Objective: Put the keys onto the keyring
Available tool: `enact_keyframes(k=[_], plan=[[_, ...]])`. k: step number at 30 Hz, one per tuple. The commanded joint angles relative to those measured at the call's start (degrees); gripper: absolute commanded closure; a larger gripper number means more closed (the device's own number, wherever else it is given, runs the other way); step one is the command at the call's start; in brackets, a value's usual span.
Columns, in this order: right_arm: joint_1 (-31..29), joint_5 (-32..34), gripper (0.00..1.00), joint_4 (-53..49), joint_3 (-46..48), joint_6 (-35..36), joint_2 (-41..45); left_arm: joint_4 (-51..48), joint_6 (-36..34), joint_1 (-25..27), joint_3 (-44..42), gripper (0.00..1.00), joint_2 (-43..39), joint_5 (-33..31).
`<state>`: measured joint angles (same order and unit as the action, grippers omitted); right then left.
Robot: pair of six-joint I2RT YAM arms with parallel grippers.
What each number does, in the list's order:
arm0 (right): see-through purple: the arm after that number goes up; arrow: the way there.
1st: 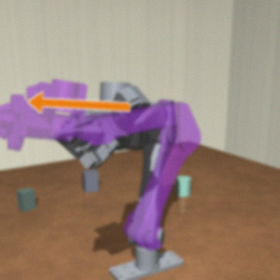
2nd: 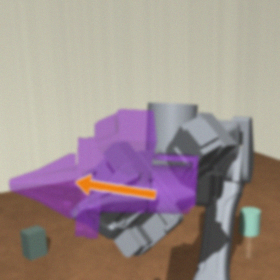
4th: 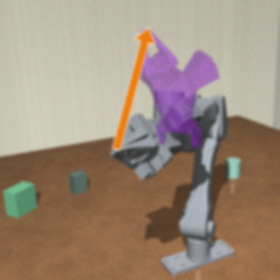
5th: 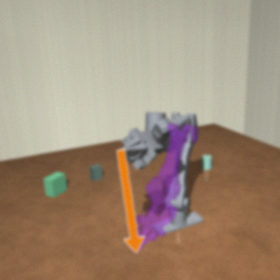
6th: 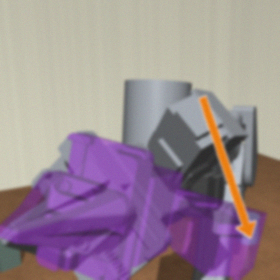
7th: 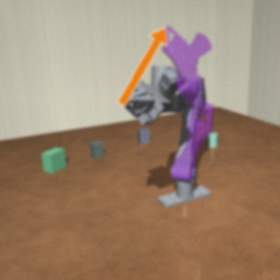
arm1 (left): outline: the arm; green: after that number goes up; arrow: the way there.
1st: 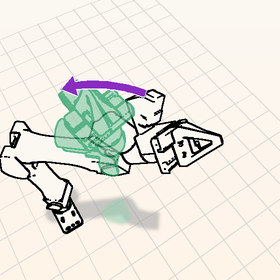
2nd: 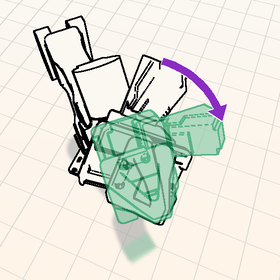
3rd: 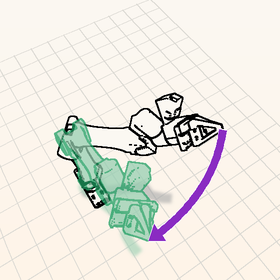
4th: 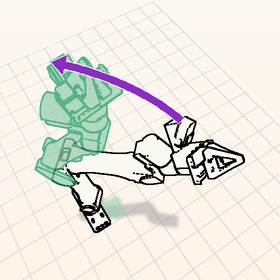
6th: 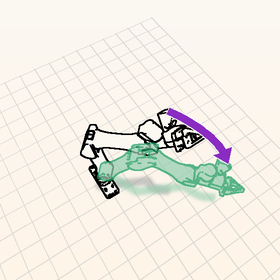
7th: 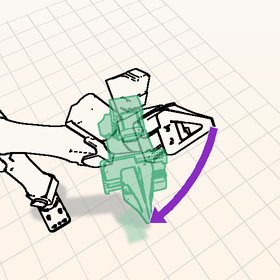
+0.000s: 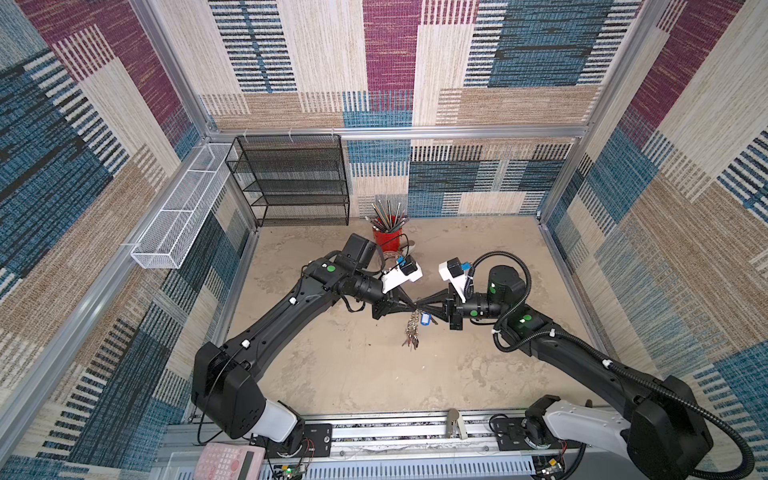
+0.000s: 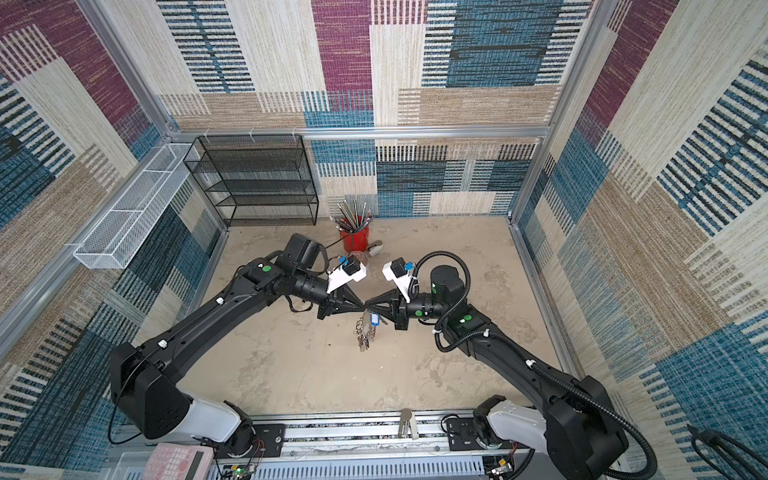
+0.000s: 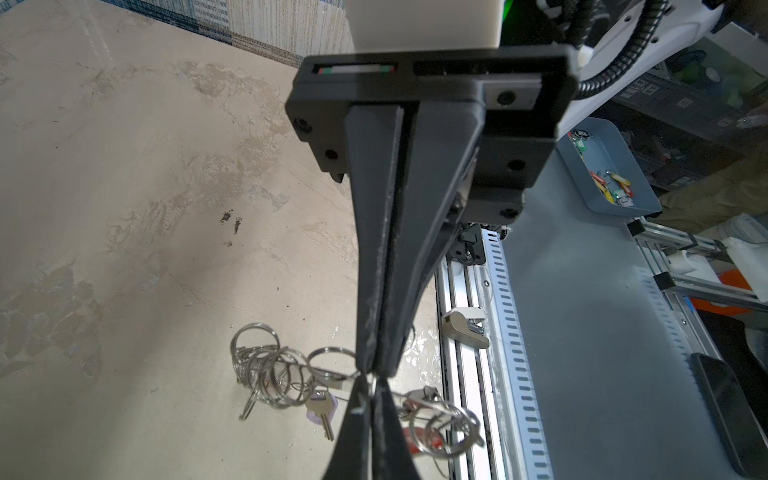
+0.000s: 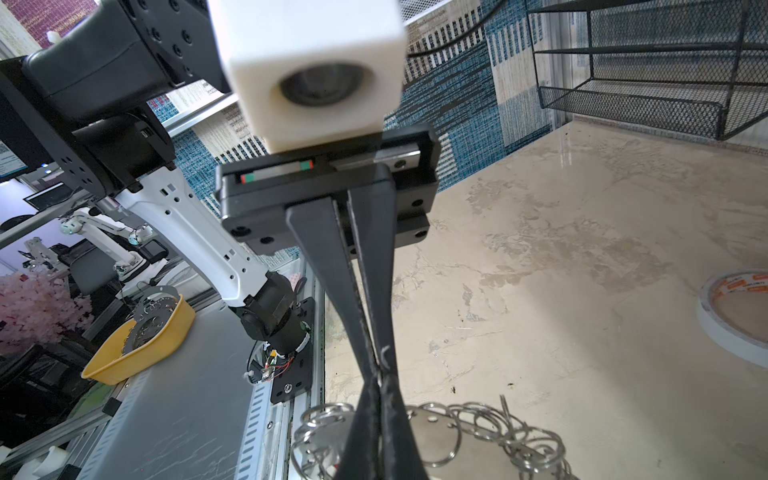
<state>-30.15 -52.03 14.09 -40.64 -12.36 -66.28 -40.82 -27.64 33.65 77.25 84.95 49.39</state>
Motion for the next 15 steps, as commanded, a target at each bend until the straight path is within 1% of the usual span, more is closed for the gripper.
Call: enact_keyframes(k=[1,2,3,4,6,10,15], plan=[[0.17,2.08,1.0,1.69,-0.1,-0.65,0.57,5.69,2.93,0.16,-2.2,1.0,-2.06,1.85],[0.48,2.18,1.0,1.82,0.08,-0.95,0.86,7.19,3.86,0.19,-3.3,1.0,-2.91,1.68],[0.92,2.18,0.92,1.96,0.4,-1.38,1.15,8.65,4.79,0.19,-4.49,1.0,-3.82,1.31],[1.18,2.09,0.87,2.06,0.54,-1.63,1.48,9.43,5.28,0.19,-5.2,1.0,-4.38,1.05],[1.32,1.57,0.82,2.26,0.92,-1.98,1.98,10.14,6.07,0.19,-5.96,1.0,-5.42,1.3],[1.32,0.11,0.76,2.72,1.49,-2.27,1.94,12.64,7.89,0.19,-7.79,1.0,-7.33,1.07],[1.32,-1.73,0.76,3.9,1.96,-2.62,1.07,15.3,9.86,0.19,-9.11,1.0,-8.81,0.7]])
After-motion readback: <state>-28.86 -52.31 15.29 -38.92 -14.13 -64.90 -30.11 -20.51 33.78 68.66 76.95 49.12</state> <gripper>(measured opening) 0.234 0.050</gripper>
